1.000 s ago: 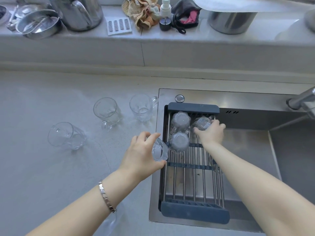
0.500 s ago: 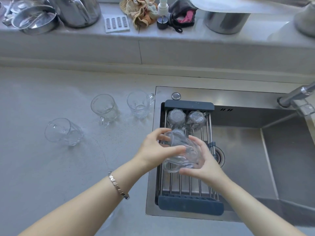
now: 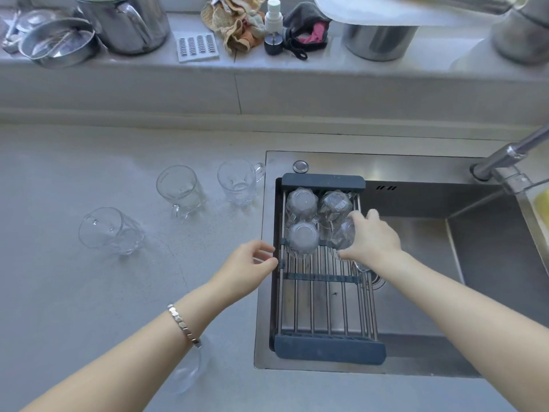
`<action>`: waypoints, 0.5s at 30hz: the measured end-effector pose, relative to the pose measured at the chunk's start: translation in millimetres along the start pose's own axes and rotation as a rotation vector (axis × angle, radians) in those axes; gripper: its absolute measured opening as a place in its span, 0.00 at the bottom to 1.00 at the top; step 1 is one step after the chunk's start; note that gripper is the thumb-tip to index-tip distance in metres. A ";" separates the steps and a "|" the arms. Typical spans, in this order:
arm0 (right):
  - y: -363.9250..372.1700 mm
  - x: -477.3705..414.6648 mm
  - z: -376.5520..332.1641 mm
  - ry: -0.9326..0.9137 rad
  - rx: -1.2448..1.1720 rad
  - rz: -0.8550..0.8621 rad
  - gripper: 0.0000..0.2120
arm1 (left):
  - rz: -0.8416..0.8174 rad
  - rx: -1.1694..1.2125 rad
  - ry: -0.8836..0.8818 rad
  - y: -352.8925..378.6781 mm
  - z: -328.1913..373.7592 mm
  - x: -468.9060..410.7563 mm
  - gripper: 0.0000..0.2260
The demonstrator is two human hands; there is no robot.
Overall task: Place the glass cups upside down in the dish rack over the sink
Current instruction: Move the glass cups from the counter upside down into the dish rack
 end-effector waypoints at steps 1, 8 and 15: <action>6.2 -4.8 -3.9 0.008 0.023 -0.002 0.35 | 0.011 -0.014 -0.003 -3.2 -4.1 1.4 0.11; 33.9 -7.8 -1.3 0.162 -0.193 0.092 0.32 | 0.073 0.001 -0.013 -26.6 -25.6 6.4 0.05; 13.0 1.8 -35.5 0.000 -0.063 0.057 0.31 | 0.120 -0.019 -0.018 -48.6 -37.1 -1.8 0.05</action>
Point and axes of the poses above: each hand's wrist, its own x-axis away from the middle knuckle, its own y-axis out of the palm, z = x × y, the point moved 10 cm from there along -x, towards the middle knuckle, and after that the axes turned 2 degrees about z, right-handed, at the moved point
